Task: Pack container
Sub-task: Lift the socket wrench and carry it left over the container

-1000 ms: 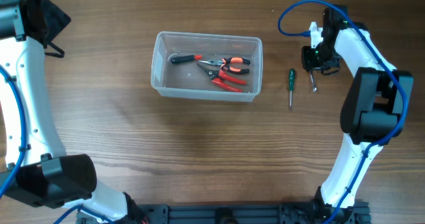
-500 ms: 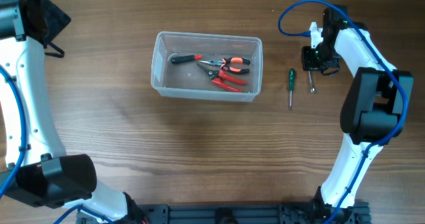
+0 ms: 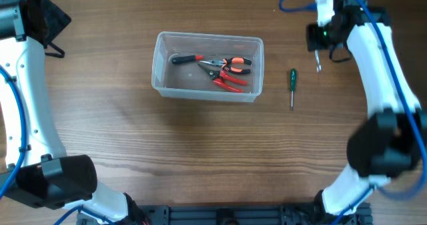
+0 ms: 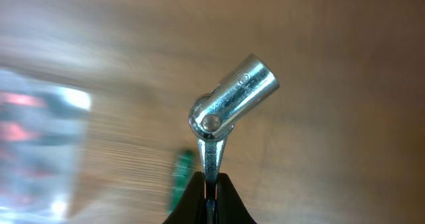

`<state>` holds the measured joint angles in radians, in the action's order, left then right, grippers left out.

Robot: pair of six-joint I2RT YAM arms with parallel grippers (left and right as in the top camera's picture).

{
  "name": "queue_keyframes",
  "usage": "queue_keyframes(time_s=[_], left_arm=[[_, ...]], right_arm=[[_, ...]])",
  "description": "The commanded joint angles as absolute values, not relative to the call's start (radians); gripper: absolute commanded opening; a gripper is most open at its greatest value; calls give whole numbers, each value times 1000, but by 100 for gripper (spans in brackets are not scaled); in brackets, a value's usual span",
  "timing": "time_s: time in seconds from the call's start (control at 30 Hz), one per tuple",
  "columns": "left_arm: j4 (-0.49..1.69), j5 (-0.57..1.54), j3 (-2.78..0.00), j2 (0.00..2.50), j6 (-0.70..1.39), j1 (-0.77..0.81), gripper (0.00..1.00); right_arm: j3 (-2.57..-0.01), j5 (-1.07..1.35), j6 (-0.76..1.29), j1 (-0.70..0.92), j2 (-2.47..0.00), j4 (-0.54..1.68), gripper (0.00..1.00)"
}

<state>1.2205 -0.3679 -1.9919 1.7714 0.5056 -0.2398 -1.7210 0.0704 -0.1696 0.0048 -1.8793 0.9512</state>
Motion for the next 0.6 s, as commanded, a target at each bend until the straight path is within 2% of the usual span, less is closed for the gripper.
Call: queue_keyframes(time_s=[0.0, 0.27, 0.47, 0.57], left_arm=[[1221, -366, -2001, 1767, 501, -245, 100], [1221, -366, -2001, 1767, 501, -245, 100], [1221, -366, -2001, 1767, 501, -245, 100], [1221, -366, -2001, 1767, 501, -245, 100]], right_arm=[[-1757, 179, -308, 149, -1725, 936, 4], [-1757, 395, -624, 437, -1727, 931, 4], [-1756, 450, -804, 554, -1877, 912, 4], [-1756, 449, -977, 595, -1996, 883, 4]])
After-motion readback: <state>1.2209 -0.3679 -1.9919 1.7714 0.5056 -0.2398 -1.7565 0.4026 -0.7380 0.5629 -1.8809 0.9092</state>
